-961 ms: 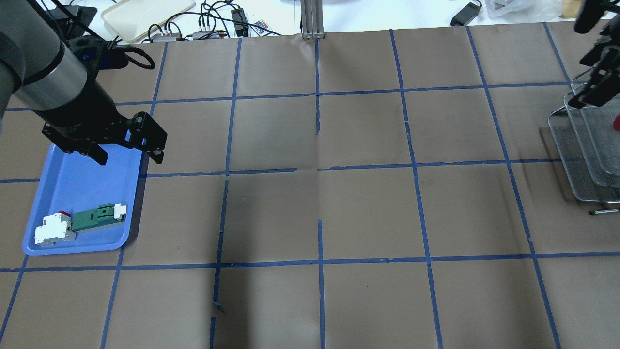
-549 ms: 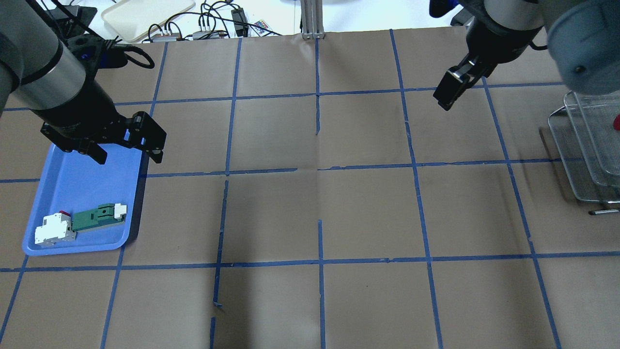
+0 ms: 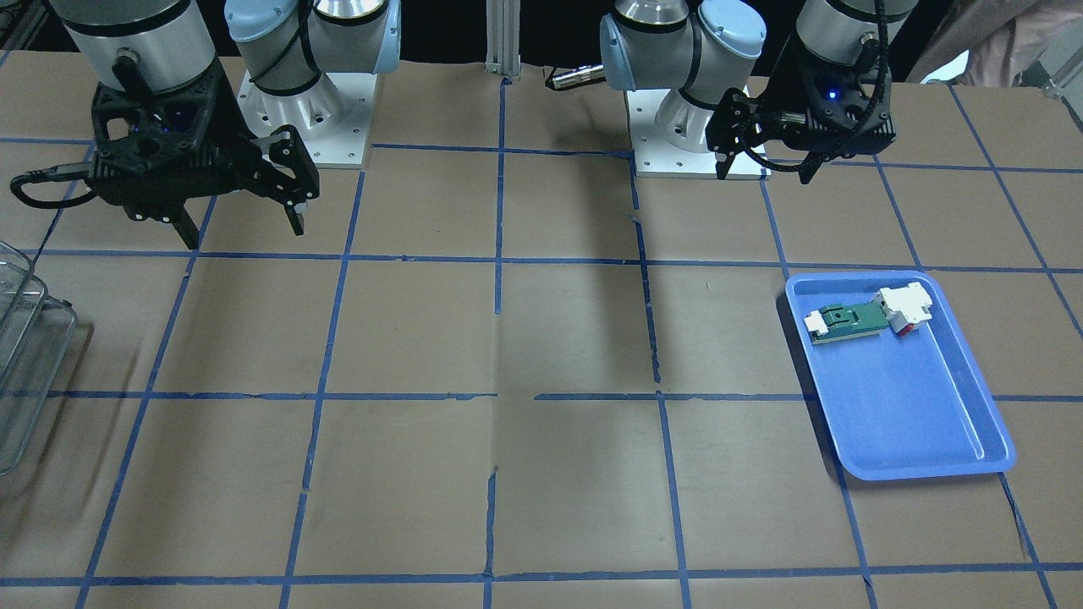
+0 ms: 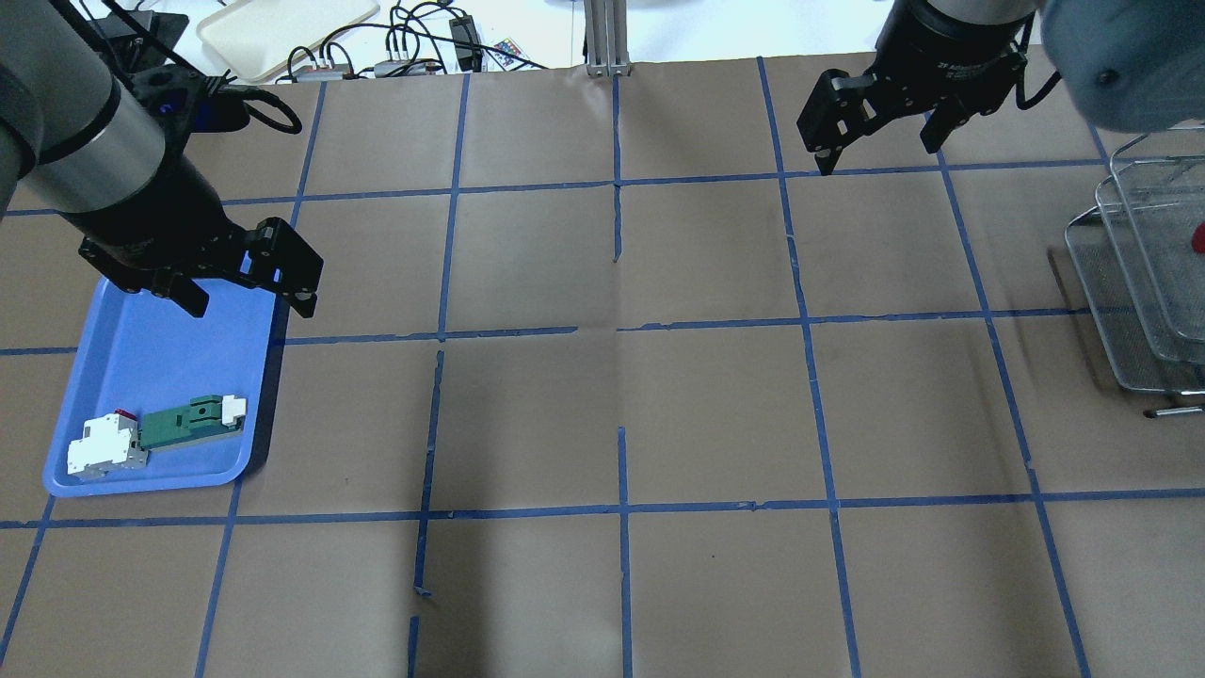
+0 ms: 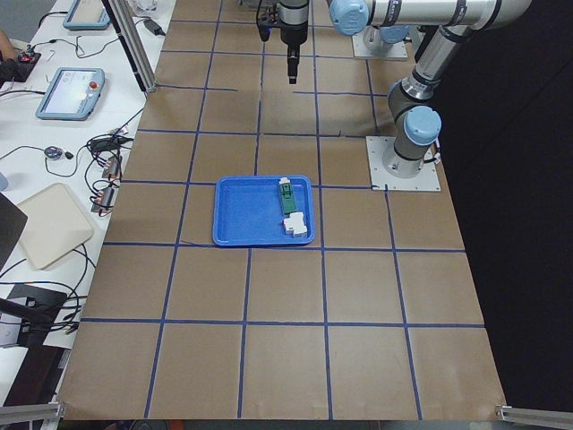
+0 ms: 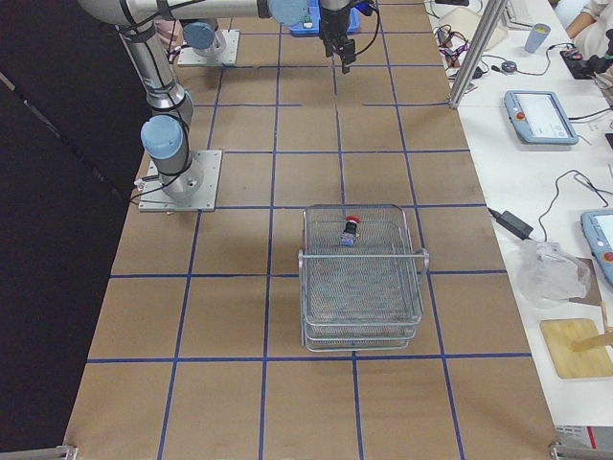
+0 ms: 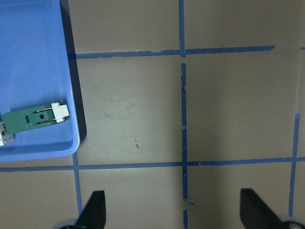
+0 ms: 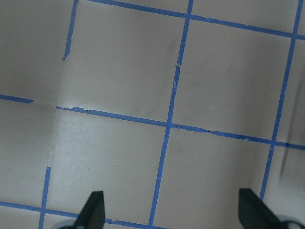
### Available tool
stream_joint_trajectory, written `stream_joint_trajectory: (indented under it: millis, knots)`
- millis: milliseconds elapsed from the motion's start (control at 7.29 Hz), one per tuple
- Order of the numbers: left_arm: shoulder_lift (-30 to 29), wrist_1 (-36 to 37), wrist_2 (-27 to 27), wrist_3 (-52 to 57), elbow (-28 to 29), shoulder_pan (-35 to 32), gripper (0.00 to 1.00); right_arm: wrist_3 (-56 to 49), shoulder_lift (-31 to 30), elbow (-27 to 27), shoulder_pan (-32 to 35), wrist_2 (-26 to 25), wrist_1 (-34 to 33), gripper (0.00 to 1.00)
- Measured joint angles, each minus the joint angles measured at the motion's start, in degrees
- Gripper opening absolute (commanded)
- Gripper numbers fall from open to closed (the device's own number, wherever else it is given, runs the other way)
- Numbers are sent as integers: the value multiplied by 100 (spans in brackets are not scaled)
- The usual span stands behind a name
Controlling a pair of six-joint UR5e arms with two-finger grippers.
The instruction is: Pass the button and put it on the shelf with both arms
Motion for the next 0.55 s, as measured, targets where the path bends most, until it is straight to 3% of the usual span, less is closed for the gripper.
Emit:
stream_joint_trajectory:
  millis: [549]
  knots:
    - [8,4,-7,109,-3,-2,100,963,6,-71,-213,143,281,100]
